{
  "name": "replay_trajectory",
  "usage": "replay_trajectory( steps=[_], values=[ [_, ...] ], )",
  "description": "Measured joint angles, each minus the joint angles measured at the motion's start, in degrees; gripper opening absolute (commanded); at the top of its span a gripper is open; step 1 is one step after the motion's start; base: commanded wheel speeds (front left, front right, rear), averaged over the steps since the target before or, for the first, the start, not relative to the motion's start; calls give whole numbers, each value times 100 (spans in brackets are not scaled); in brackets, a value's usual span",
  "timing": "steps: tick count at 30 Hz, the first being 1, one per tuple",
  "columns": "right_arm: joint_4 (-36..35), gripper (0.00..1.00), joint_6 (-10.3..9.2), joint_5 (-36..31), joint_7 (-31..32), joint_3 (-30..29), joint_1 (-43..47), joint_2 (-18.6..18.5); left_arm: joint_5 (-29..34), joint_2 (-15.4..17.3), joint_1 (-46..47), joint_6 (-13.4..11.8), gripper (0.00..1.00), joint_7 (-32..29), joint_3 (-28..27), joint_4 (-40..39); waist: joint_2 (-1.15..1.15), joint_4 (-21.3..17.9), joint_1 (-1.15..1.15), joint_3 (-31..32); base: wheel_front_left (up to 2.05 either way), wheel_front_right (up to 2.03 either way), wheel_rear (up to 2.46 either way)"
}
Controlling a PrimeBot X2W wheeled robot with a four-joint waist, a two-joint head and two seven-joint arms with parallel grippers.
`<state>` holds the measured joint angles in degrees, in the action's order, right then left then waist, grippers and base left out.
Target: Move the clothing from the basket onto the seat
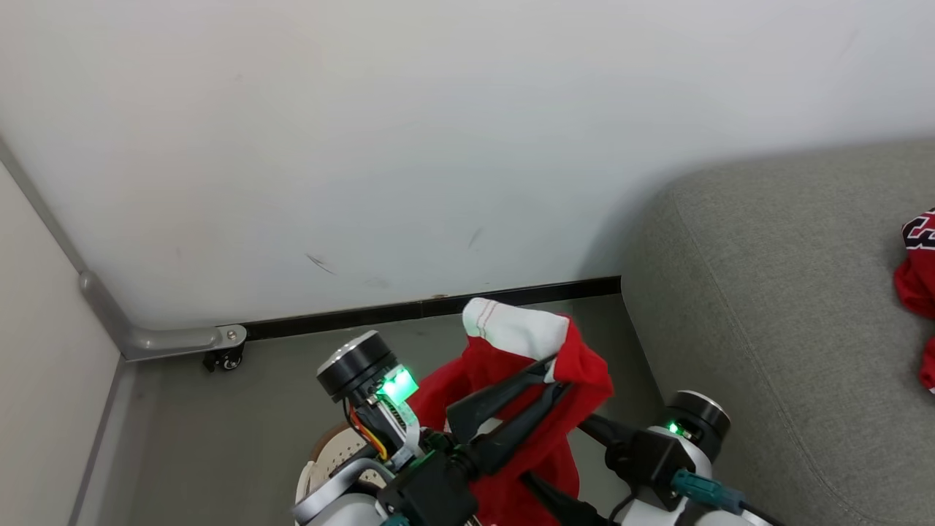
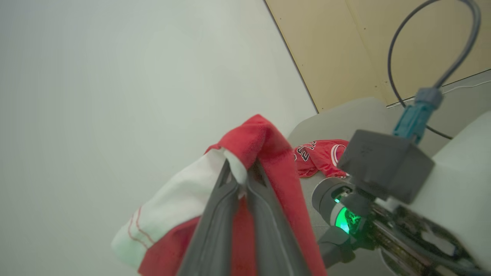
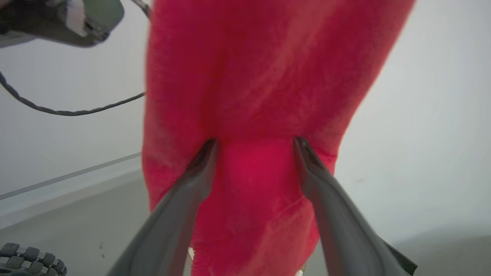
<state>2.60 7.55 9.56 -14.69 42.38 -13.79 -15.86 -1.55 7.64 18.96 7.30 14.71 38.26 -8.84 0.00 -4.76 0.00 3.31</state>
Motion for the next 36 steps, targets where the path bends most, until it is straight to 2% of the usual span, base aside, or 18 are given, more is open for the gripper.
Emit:
replay_trajectory(
  steps=[7, 29, 30, 31, 36],
  values=[
    [34, 100, 1, -9, -1, 221, -209, 154, -45, 22, 93, 0, 0, 0, 311, -1, 0, 26, 0, -8, 0, 0, 0],
    [349, 100, 0, -201, -1, 397, -410, 527, -241, 30, 178, -1, 0, 0, 606, 30, 0, 157, 0, -24, 0, 0, 0],
    [366, 41, 0, -198, -1, 393, -409, 544, -245, 31, 179, -1, 0, 0, 610, 33, 0, 164, 0, -25, 0, 0, 0],
    [387, 0, 0, -198, -1, 380, -409, 564, -245, 34, 179, -1, 0, 0, 615, 34, 0, 170, 0, -27, 0, 0, 0],
    [481, 0, 1, -198, -1, 241, -406, 648, -247, 37, 183, -1, 0, 0, 633, 33, 0, 197, 0, -33, 0, 0, 0]
  ],
)
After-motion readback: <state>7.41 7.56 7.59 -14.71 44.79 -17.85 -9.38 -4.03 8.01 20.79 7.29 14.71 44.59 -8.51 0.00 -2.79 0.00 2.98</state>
